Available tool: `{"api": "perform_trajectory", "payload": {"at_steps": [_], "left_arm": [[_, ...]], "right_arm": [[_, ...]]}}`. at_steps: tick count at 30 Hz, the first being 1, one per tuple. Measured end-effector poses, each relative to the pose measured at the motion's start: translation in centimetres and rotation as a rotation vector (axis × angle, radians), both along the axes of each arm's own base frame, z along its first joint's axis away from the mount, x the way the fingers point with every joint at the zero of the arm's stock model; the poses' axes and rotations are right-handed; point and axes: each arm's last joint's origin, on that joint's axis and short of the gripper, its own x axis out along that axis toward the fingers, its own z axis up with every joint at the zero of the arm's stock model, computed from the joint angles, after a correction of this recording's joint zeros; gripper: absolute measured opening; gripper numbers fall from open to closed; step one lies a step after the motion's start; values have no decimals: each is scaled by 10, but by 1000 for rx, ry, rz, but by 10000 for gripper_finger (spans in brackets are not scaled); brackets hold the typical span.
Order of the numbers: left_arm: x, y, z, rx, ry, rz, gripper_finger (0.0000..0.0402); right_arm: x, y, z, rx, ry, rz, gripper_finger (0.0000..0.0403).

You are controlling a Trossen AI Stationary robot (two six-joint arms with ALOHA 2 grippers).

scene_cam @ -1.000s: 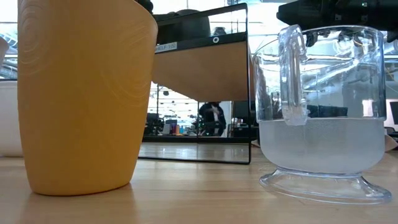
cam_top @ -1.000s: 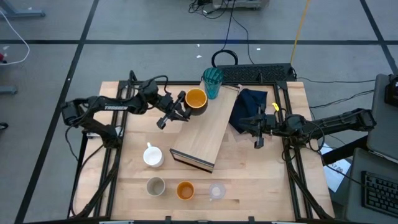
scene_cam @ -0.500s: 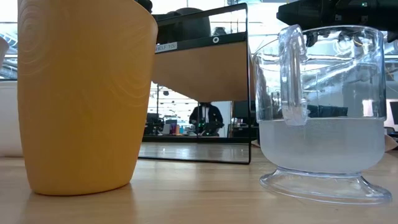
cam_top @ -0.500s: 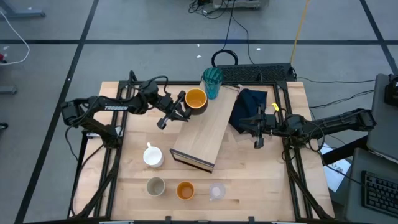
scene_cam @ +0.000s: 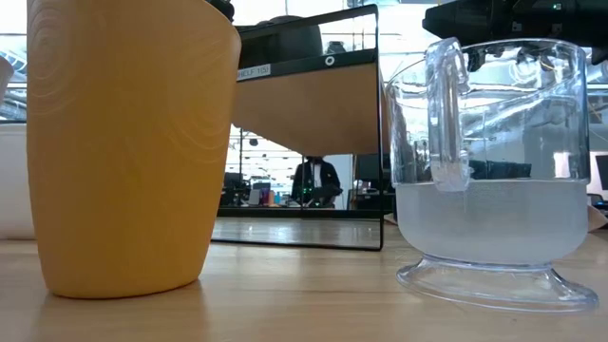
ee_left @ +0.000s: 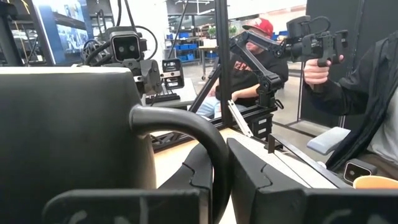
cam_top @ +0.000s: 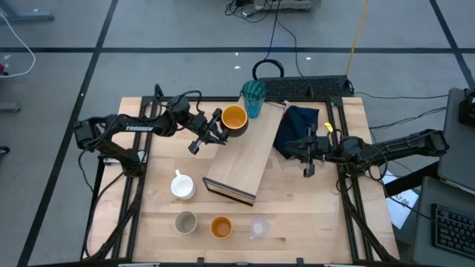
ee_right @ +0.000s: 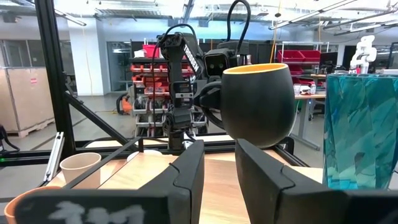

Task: Stack small to large cups/mugs on shelf
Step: Put the black mug on the shelf

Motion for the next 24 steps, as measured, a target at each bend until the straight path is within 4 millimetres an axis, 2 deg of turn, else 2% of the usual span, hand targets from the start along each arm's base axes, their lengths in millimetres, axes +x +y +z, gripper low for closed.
{"api": "perform_trajectory", "payload": {"at_steps": [4, 11, 16, 24], "left_arm": [[1, -2, 0, 11, -7, 7, 24], [15, -3, -22, -28, 51, 15, 24], [17, 1, -24, -26, 7, 20, 24], [23, 4, -39, -49, 50, 29, 24]], "right_arm": [[0, 0, 0, 0, 5, 0, 84], [0, 0, -1, -1, 11, 0, 84], [0, 0, -1, 7, 14, 1, 84], [0, 0, -2, 7, 18, 1, 84]]}}
